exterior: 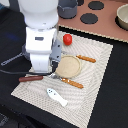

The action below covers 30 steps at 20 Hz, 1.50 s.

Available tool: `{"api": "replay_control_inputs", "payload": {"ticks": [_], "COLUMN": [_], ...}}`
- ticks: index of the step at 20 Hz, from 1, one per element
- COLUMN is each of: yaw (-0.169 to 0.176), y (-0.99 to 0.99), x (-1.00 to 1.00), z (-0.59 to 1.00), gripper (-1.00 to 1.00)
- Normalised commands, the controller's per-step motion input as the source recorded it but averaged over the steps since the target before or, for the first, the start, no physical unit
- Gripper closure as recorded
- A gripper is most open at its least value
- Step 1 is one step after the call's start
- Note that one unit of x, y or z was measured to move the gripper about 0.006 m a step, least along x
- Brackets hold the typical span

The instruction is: Interact with the objects in diverse but meaningful ways.

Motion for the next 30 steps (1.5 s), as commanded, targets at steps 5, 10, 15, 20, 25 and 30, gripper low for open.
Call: {"api": "replay_control_inputs", "payload": {"ticks": [5, 10, 15, 20, 25, 30], "yaw": [0.078, 0.069, 0.064, 0.067, 0.067, 0.056], "y": [-0.20, -0.07, -0.03, -0.05, -0.04, -0.04], "x": [-0.60, -0.49, -0.48, -0.37, -0.32, -0.23], "z": [-0.21, -0.23, -0.26, -0.32, -0.36, -0.36], "gripper": [-1.00, -1.00, -1.00, -1.00, -1.00, -1.00]}}
